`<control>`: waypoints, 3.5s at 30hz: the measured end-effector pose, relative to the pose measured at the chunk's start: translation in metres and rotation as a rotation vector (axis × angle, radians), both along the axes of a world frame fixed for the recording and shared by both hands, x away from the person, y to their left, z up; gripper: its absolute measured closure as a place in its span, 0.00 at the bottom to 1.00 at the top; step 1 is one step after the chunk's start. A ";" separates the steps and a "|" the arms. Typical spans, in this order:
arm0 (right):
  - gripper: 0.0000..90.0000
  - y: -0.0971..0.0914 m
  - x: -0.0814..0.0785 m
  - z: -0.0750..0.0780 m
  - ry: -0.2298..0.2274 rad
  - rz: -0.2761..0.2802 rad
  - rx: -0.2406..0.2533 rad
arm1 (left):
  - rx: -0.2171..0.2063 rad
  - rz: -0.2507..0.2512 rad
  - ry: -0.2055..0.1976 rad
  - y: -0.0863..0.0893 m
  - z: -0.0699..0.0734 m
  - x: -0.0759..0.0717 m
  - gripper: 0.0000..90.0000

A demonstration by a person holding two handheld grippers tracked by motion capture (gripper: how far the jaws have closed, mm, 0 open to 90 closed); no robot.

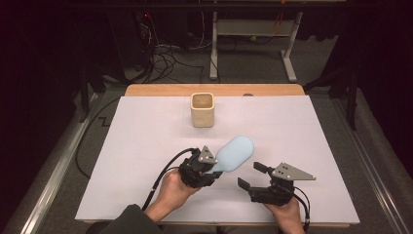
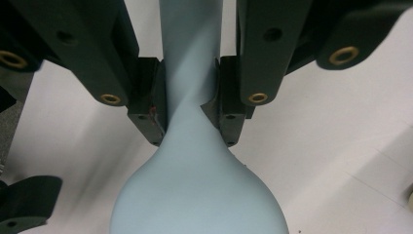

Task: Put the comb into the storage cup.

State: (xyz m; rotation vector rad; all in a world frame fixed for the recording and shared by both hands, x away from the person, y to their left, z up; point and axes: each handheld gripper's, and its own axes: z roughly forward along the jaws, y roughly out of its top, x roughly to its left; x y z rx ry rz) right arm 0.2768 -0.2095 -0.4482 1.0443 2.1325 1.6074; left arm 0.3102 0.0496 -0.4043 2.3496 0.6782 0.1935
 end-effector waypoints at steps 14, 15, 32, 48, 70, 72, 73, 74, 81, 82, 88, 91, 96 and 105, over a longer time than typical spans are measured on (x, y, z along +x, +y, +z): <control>0.18 0.017 0.016 0.001 0.050 0.028 0.050 | -0.004 -0.011 -0.004 -0.001 0.000 -0.003 0.77; 0.18 0.018 0.017 0.002 0.053 0.029 0.055 | -0.003 -0.013 -0.006 -0.001 0.000 -0.003 0.77; 0.16 0.034 0.030 0.002 0.076 0.041 0.105 | -0.002 -0.041 -0.017 -0.007 0.001 -0.007 0.77; 0.27 0.035 0.040 0.012 0.140 0.072 0.136 | -0.001 -0.038 -0.031 -0.009 0.004 -0.008 0.77; 0.54 0.043 0.041 0.023 0.172 0.164 0.163 | 0.008 -0.012 -0.063 -0.001 0.008 -0.009 0.77; 0.55 0.044 0.041 0.026 0.165 0.166 0.148 | 0.007 -0.012 -0.063 0.001 0.008 -0.009 0.77; 0.57 0.046 0.042 0.028 0.171 0.176 0.143 | 0.003 -0.008 -0.065 0.001 0.009 -0.009 0.77; 0.57 0.046 0.042 0.028 0.171 0.176 0.143 | 0.005 -0.009 -0.065 0.002 0.010 -0.009 0.77; 0.61 0.052 0.045 0.037 0.196 0.209 0.122 | -0.011 -0.005 -0.070 0.008 0.013 -0.009 0.77; 0.62 0.052 0.046 0.039 0.200 0.214 0.118 | -0.014 -0.003 -0.067 0.008 0.013 -0.009 0.77; 0.63 0.054 0.046 0.044 0.203 0.235 0.105 | -0.036 -0.015 -0.054 0.011 0.014 -0.010 0.77; 0.63 0.053 0.047 0.044 0.213 0.241 0.101 | -0.043 -0.021 -0.041 0.011 0.012 -0.008 0.74; 0.63 0.050 0.050 0.043 0.229 0.228 0.076 | -0.089 -0.012 0.010 0.018 0.006 -0.002 0.58; 0.63 0.052 0.054 0.047 0.238 0.218 0.048 | -0.218 0.070 0.020 0.046 0.001 -0.002 0.47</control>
